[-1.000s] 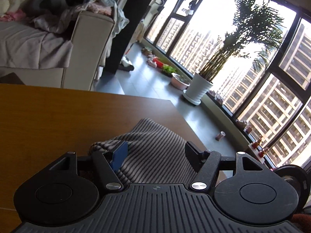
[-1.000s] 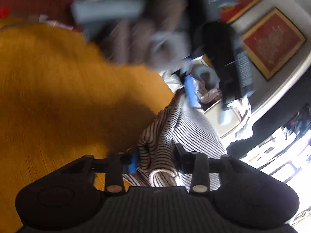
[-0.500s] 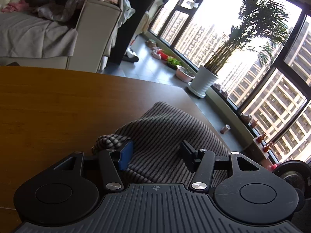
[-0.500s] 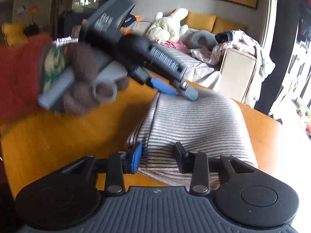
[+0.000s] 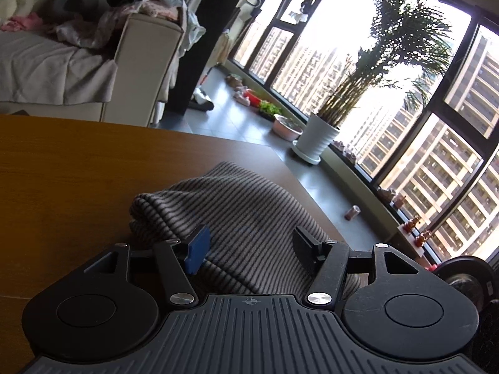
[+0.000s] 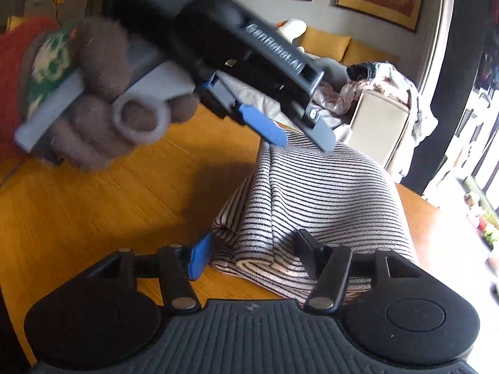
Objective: Fold clothes
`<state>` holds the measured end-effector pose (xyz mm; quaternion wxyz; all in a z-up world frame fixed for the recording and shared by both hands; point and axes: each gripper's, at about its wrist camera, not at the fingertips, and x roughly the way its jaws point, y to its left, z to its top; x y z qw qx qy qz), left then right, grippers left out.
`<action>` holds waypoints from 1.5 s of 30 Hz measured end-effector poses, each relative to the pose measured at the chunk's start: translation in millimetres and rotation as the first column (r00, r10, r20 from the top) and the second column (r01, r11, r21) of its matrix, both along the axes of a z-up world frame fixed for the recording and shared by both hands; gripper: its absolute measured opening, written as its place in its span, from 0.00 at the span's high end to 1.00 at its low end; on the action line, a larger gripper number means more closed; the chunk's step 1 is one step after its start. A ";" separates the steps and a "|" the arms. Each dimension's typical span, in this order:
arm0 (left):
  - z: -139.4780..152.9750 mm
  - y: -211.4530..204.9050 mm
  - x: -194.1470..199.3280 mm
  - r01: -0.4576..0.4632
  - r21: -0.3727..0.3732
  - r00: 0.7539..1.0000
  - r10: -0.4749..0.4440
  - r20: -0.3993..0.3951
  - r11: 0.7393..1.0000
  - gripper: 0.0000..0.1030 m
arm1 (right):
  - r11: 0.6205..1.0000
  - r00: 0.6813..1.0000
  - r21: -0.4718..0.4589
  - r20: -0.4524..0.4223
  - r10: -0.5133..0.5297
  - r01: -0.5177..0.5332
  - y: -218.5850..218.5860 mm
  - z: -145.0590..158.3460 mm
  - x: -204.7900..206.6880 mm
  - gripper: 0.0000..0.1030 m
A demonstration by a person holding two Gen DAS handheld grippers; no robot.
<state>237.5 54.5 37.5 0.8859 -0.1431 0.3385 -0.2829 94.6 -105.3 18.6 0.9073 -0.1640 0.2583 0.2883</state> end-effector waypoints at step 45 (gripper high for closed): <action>-17.3 -3.3 8.8 0.024 0.153 0.999 -0.028 0.025 0.988 0.23 | 0.918 0.918 0.208 -0.288 -0.271 0.337 -90.9 18.4 180.2 0.63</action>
